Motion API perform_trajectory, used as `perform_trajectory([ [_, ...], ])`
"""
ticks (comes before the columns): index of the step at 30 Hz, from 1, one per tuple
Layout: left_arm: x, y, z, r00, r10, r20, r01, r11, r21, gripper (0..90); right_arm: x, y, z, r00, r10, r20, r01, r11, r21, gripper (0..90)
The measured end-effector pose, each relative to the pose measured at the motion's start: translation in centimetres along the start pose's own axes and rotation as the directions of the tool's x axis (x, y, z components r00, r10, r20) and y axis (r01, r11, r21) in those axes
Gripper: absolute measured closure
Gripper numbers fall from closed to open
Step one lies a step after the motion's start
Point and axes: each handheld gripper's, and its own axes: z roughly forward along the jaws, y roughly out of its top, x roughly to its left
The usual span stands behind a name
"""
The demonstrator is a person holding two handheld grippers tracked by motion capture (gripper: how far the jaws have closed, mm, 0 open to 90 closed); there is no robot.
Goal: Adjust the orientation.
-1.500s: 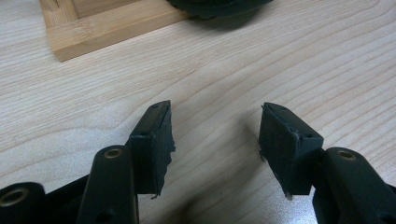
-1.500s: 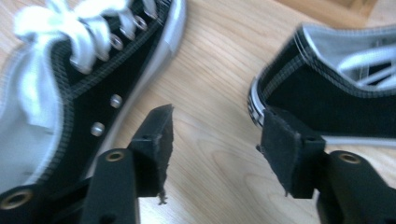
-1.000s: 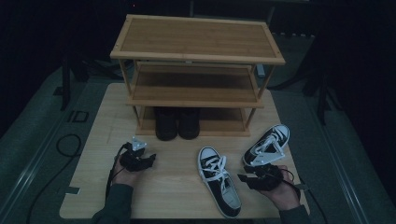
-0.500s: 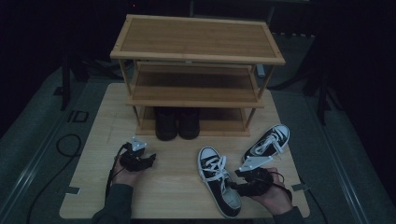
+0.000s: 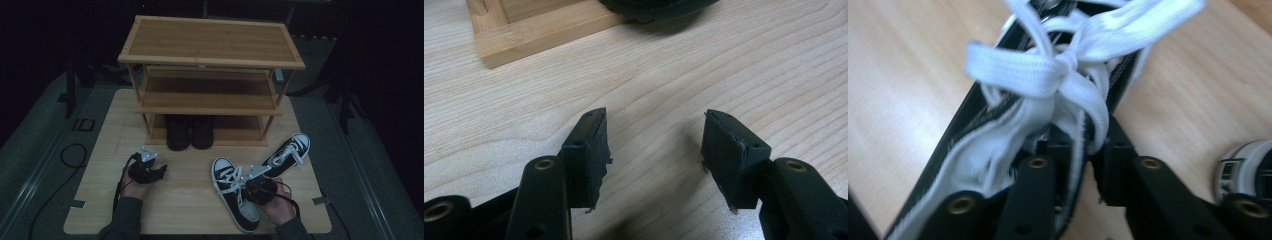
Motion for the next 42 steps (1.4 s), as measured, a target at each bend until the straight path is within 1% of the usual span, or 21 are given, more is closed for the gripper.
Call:
perform_trajectory([
  [3,0.0,0.0,0.0,1.0000,0.000,0.000,0.000,1.0000,-0.002,44.3,-0.8,0.1,-0.1,0.9986,0.040,0.035,-0.039,0.999,-0.031,85.2],
  [5,0.0,0.0,0.0,1.0000,0.001,0.000,-0.001,1.0000,-0.002,44.3,-1.2,0.1,0.3,0.9975,0.049,0.051,-0.047,0.998,-0.043,85.5],
  [7,0.0,0.0,0.0,1.0000,0.001,0.000,-0.001,1.0000,-0.002,44.3,-1.7,0.0,0.4,0.9974,0.065,0.029,-0.063,0.996,-0.067,85.5],
  [9,0.0,0.0,0.0,1.0000,0.001,-0.001,-0.001,1.0000,-0.002,44.3,-1.8,0.1,0.6,0.9971,0.059,0.048,-0.055,0.996,-0.074,85.6],
  [12,0.0,0.0,0.0,1.0000,0.001,-0.001,-0.001,1.0000,-0.002,44.3,-2.1,0.4,0.6,0.9965,0.069,0.047,-0.065,0.994,-0.087,85.5],
  [16,0.0,0.0,0.0,1.0000,0.001,-0.001,-0.001,1.0000,-0.002,44.2,-2.6,0.6,0.7,0.9938,0.096,0.056,-0.091,0.991,-0.093,85.5],
  [17,0.0,0.0,0.0,1.0000,0.001,-0.001,-0.001,1.0000,-0.002,44.3,-2.7,0.6,0.8,0.9920,0.112,0.058,-0.106,0.990,-0.089,85.5],
  [18,0.0,0.0,0.0,1.0000,0.001,-0.001,-0.001,1.0000,-0.002,44.2,-2.7,0.6,0.8,0.9920,0.112,0.058,-0.106,0.990,-0.089,85.5],
  [19,0.0,0.0,0.0,1.0000,0.001,0.000,-0.001,1.0000,-0.002,44.3,-3.1,0.5,0.8,0.9867,0.152,0.058,-0.146,0.984,-0.098,85.5],
  [22,0.0,0.0,0.0,1.0000,0.002,0.000,-0.002,1.0000,-0.002,44.3,-3.1,0.5,0.8,0.9831,0.171,0.065,-0.164,0.981,-0.102,85.5],
  [23,0.0,0.0,0.1,1.0000,0.001,-0.001,-0.001,1.0000,-0.002,44.3,-3.3,0.4,0.7,0.9751,0.208,0.076,-0.199,0.973,-0.117,85.5],
  [24,0.0,0.0,0.1,1.0000,0.000,-0.001,0.000,1.0000,-0.003,44.2,-3.4,0.4,0.7,0.9739,0.214,0.076,-0.204,0.972,-0.116,85.4],
  [26,0.0,0.0,0.1,1.0000,0.001,-0.001,-0.001,1.0000,-0.002,44.2,-3.6,0.4,0.9,0.9731,0.217,0.077,-0.209,0.972,-0.103,85.3],
  [29,0.0,0.0,0.1,1.0000,0.000,-0.001,0.000,1.0000,-0.003,44.2,-4.0,0.4,0.9,0.9786,0.201,0.044,-0.198,0.978,-0.071,81.8],
  [32,0.0,0.0,0.1,1.0000,-0.001,-0.001,0.001,1.0000,-0.005,44.2,-4.5,0.4,0.2,0.9847,0.174,-0.009,-0.174,0.984,-0.048,74.7],
  [33,0.0,0.0,0.1,1.0000,-0.003,-0.001,0.003,1.0000,-0.006,44.3,-4.5,0.4,-0.1,0.9871,0.160,-0.013,-0.160,0.986,-0.046,72.3],
  [34,0.0,0.0,0.1,1.0000,-0.003,-0.001,0.003,1.0000,-0.006,44.3,-4.5,0.4,-0.1,0.9871,0.160,-0.013,-0.160,0.986,-0.046,72.3],
  [35,0.0,0.0,0.1,1.0000,-0.003,-0.001,0.003,1.0000,-0.007,44.2,-4.7,0.5,-0.8,0.9901,0.139,-0.021,-0.140,0.989,-0.042,70.3],
  [38,0.0,0.0,0.1,1.0000,-0.003,-0.001,0.003,1.0000,-0.007,44.2,-5.1,0.3,-2.1,0.9912,0.127,-0.038,-0.129,0.990,-0.057,67.5],
  [40,0.0,0.0,0.1,1.0000,-0.003,-0.001,0.003,1.0000,-0.007,44.2,-5.4,0.1,-3.0,0.9906,0.125,-0.055,-0.129,0.988,-0.081,67.3],
  [42,0.0,0.0,0.1,1.0000,-0.003,-0.001,0.003,1.0000,-0.007,44.2,-5.8,0.0,-3.9,0.9904,0.128,-0.052,-0.133,0.986,-0.103,67.7],
])
